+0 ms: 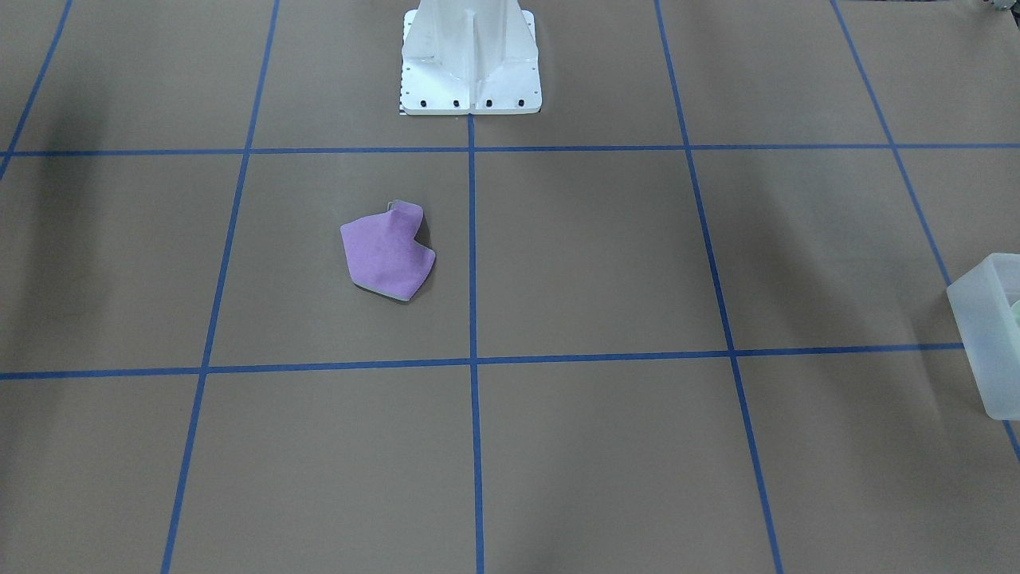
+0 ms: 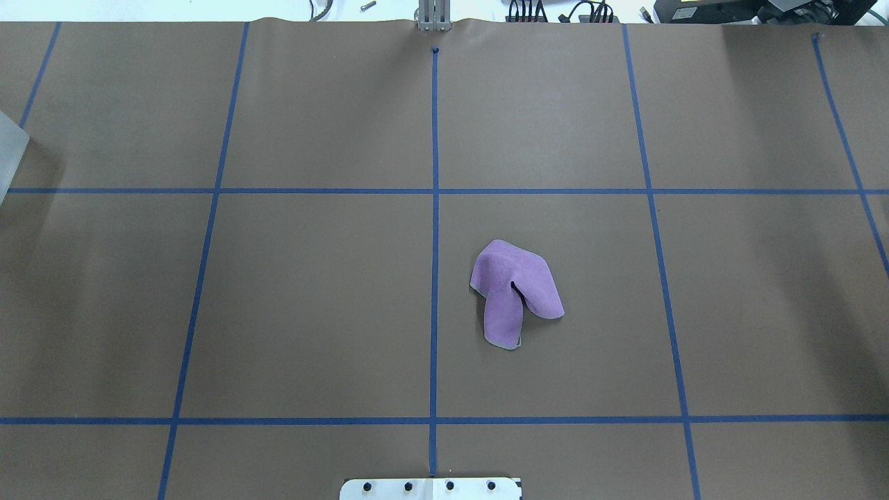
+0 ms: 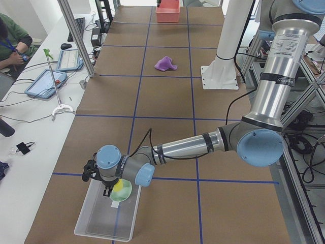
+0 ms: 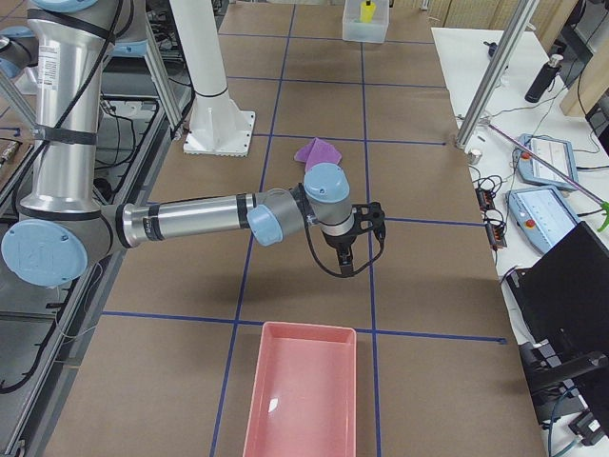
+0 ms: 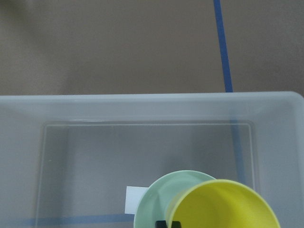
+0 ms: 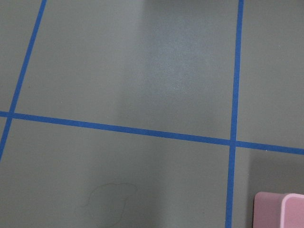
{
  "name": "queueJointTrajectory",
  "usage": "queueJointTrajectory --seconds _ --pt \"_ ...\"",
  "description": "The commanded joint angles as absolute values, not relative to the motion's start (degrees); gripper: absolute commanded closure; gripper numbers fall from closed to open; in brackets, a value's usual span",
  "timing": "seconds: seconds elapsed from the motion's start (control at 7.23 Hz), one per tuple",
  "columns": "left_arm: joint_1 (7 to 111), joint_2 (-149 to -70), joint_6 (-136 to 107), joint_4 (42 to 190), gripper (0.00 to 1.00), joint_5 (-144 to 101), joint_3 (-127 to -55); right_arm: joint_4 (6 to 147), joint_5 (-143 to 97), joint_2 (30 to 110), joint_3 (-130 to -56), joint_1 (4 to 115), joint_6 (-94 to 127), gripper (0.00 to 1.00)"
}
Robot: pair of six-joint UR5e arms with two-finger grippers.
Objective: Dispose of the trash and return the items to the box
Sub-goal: 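Carry the yellow cup with the left gripper into the bowl in the bin, then release the cup and hold the left gripper over the bin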
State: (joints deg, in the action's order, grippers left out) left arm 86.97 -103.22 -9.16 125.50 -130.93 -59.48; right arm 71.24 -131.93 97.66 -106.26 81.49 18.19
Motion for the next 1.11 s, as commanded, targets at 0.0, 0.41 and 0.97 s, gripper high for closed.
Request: queueJointTrajectory --seconds 0.0,0.41,0.97 --pt "85.35 -103.1 -9.05 126.82 0.75 -128.34 -59.24 71.28 -131.84 97.65 -106.26 81.47 18.19 0.0" --pt "84.99 -103.01 -7.05 126.92 0.01 -128.41 -60.81 71.28 -131.84 97.65 -106.35 81.47 18.19 0.0" --pt "89.03 -102.84 -6.77 103.75 0.01 -135.61 -81.08 71.37 -132.19 97.04 -110.54 80.08 26.84 0.0"
